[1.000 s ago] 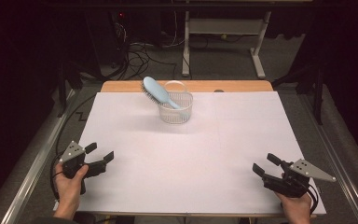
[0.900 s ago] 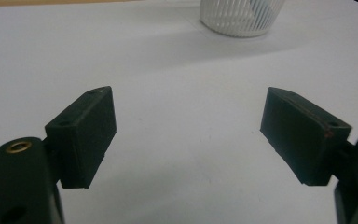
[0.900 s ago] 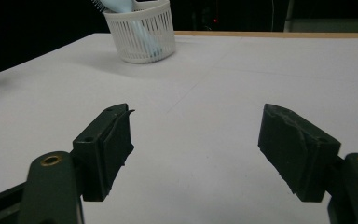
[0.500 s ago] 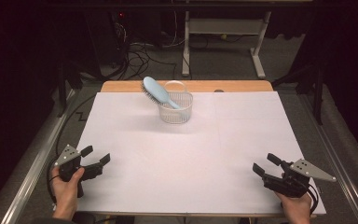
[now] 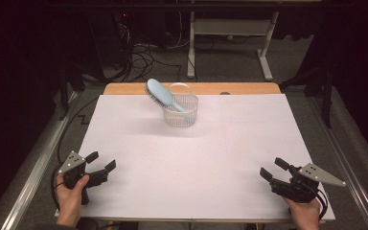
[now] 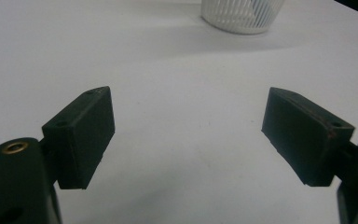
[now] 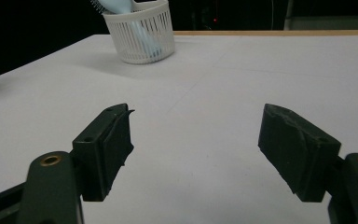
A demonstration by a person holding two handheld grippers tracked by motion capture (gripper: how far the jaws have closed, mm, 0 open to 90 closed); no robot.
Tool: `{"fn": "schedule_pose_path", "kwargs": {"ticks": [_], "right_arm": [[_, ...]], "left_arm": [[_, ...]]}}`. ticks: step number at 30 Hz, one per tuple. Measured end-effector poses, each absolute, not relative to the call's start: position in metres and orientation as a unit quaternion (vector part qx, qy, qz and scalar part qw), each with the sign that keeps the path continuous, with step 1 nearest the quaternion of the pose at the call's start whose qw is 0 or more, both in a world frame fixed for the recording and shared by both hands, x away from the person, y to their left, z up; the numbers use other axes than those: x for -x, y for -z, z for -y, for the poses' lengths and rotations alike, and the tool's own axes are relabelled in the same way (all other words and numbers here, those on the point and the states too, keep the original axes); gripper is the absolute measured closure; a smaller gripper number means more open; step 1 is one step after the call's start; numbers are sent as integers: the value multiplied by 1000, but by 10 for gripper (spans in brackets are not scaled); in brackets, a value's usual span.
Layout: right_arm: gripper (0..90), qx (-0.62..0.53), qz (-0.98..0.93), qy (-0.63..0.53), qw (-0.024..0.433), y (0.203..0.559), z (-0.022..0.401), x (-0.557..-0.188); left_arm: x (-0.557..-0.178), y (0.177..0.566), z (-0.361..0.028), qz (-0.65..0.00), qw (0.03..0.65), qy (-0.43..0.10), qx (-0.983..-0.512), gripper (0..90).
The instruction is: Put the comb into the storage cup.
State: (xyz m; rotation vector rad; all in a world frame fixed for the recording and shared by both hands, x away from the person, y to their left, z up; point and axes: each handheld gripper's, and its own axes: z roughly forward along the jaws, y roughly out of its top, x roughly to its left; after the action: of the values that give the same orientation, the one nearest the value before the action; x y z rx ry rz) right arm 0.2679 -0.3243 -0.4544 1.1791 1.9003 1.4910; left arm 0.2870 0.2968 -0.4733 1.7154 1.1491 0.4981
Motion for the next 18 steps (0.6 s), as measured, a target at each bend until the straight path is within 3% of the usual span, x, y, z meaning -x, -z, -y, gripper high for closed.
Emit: {"fn": "schedule_pose_path", "kwargs": {"ticks": [18], "right_arm": [[260,-428,-690,-539,224,454,324,-267]], "left_arm": [[-280,480,-284,-460,477,-210,-719,182]]}}
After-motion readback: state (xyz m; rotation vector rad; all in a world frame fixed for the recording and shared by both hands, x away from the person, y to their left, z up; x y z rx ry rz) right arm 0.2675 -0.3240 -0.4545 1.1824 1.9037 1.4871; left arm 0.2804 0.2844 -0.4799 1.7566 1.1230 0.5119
